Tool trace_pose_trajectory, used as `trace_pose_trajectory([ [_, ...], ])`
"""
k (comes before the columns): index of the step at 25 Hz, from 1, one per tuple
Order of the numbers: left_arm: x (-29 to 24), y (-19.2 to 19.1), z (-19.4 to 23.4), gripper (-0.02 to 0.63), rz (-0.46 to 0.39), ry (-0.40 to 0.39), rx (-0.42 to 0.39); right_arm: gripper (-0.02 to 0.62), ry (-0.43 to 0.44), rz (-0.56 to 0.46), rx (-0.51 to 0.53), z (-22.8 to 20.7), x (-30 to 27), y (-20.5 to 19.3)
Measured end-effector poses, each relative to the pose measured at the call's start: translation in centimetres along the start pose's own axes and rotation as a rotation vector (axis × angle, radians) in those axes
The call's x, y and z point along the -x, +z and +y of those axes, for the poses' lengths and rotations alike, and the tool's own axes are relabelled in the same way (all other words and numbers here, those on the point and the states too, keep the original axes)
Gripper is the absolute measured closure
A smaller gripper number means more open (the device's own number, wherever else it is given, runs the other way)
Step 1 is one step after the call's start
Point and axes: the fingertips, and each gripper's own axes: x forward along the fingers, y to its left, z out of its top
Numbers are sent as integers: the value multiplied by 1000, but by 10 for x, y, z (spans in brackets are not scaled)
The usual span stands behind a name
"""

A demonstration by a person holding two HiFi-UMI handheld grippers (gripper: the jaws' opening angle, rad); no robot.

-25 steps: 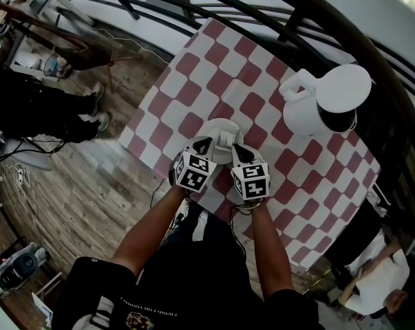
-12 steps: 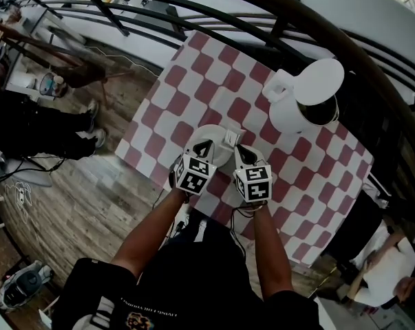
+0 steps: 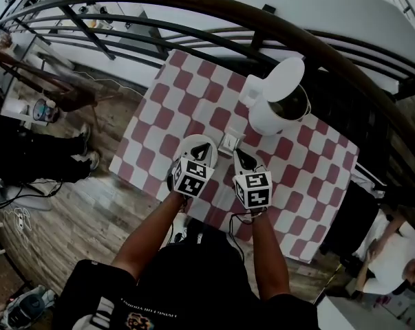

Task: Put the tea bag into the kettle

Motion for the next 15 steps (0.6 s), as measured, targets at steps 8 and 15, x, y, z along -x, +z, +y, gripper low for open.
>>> trace_pose_trajectory([
  [8, 9, 45, -19, 607, -61, -25, -51, 581, -60, -51, -9, -19, 36, 20],
  [15, 21, 88, -34, 607, -127, -37, -101, 581, -108, -121, -1, -36, 66, 47],
])
